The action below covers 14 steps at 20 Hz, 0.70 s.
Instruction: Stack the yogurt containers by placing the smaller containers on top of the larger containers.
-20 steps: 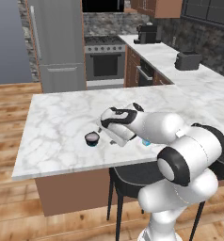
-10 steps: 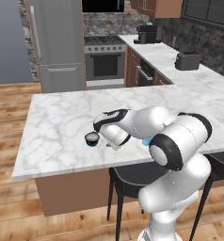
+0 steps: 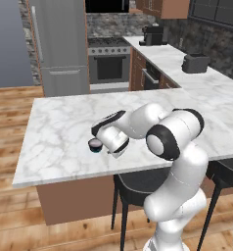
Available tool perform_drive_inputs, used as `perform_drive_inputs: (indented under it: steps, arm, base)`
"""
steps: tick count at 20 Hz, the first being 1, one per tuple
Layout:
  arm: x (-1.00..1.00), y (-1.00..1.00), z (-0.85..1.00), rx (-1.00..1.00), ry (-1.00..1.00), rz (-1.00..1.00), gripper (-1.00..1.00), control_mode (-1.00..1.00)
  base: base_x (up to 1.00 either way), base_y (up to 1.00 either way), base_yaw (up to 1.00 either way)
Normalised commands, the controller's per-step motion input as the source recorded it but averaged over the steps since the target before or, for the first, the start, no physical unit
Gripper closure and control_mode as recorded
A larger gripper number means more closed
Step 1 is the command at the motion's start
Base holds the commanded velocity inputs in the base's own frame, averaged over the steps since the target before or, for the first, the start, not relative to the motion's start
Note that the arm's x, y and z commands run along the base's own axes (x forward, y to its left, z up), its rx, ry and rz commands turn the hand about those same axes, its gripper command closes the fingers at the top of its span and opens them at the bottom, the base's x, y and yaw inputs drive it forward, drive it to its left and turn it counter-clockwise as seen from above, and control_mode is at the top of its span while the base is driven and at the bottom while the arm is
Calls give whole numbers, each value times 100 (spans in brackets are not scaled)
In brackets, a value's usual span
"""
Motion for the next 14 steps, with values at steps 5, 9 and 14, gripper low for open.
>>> perform_drive_inputs:
  steps: [5, 9, 14]
  arm:
    - [39, 12, -25, 0, 0, -6, -100, -100]
    - [40, 12, -24, 0, 0, -5, -100, -100]
    - [41, 17, -21, 0, 0, -4, -100, -100]
  base:
    - [0, 0, 0]
    - [0, 0, 0]
    - [0, 0, 0]
